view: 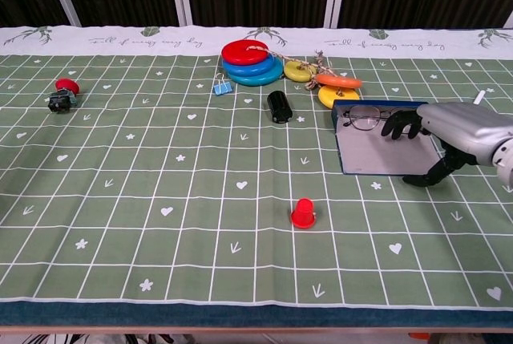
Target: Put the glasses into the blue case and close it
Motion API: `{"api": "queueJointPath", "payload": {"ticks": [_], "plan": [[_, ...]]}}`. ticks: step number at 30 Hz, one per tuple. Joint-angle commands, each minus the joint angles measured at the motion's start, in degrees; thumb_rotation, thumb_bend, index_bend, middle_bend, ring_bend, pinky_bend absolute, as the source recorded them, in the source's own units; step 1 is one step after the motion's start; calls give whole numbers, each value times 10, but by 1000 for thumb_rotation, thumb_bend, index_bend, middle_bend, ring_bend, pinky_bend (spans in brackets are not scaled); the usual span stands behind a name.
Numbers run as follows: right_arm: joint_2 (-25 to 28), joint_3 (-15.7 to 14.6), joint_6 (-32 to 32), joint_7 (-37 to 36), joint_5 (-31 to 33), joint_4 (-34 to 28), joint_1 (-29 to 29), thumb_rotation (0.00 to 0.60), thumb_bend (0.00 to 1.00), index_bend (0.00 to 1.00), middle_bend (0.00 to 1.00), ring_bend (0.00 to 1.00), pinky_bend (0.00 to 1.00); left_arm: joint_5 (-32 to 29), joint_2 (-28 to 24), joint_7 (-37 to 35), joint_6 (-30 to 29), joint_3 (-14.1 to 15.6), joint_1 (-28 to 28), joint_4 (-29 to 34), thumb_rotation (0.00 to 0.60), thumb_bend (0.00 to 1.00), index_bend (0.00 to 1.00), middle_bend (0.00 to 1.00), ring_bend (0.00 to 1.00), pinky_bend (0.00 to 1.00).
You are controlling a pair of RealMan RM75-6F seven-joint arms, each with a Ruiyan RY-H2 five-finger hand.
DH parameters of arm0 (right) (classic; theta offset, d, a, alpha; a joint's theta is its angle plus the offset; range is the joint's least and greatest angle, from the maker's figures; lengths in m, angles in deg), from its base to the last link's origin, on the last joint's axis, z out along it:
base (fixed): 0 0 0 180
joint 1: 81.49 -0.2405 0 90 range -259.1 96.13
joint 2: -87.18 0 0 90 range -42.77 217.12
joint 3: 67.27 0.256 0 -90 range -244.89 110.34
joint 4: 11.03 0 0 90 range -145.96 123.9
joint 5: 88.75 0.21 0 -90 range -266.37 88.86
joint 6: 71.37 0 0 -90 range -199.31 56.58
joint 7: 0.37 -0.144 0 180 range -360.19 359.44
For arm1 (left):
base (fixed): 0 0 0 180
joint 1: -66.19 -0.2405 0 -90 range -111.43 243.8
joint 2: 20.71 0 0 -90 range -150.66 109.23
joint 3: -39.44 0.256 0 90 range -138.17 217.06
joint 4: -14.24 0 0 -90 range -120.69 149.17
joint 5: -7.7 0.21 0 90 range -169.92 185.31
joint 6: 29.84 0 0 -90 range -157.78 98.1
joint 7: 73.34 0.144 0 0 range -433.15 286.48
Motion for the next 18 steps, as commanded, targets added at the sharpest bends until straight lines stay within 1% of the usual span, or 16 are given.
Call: {"api": "queueJointPath", "payload": {"ticks": [1,18], "plan": [[0,1,-3,2,1,2,0,600,332,288,298,287,260,0,0,0,0,0,0,0,600,232,120,0,0,0],[-3,9,-18,9,0,13,3,600,340,291,294,278,258,0,0,1,0,0,0,0,600,232,120,0,0,0]]}}
